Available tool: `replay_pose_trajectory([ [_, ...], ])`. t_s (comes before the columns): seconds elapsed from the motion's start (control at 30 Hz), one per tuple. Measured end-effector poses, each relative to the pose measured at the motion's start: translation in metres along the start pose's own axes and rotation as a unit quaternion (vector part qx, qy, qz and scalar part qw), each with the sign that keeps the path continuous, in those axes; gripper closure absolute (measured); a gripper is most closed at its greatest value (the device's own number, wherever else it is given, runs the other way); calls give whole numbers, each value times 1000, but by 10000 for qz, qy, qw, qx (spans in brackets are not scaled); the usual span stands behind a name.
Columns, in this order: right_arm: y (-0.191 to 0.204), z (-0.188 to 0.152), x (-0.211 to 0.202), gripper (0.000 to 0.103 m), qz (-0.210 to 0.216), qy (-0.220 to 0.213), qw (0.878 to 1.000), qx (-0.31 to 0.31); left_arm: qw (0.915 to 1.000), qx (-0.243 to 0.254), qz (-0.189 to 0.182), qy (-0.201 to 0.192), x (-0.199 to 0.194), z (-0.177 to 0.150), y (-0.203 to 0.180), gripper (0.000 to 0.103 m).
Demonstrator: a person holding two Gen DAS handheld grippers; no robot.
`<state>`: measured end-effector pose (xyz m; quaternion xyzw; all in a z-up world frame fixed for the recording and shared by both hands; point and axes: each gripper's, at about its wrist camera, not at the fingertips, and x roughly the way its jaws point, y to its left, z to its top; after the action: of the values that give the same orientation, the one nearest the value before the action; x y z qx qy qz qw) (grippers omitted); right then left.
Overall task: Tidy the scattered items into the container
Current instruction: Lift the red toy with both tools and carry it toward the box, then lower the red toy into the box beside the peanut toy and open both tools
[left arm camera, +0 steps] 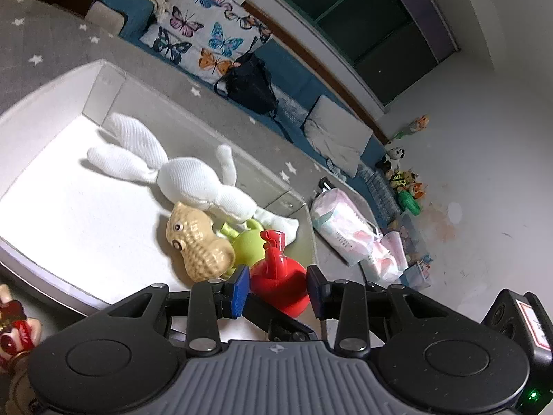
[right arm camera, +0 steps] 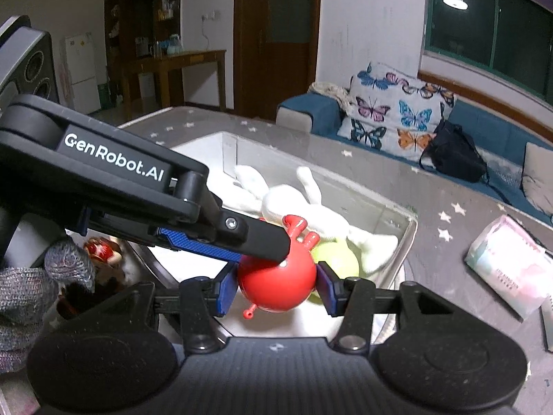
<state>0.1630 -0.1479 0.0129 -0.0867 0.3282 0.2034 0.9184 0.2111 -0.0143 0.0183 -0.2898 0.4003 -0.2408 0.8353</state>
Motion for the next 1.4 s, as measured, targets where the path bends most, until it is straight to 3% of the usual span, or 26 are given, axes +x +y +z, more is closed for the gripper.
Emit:
replay_pose_trajectory([
  [0.77,-2,-7,14,53,-102,257,9996,-74,9980,561,271,-83,17,-10,-9,66],
  [1.4,3,-13,-6,53,-61,-64,9999,125,9971,642,329,-246,-2,-15,-13,66],
])
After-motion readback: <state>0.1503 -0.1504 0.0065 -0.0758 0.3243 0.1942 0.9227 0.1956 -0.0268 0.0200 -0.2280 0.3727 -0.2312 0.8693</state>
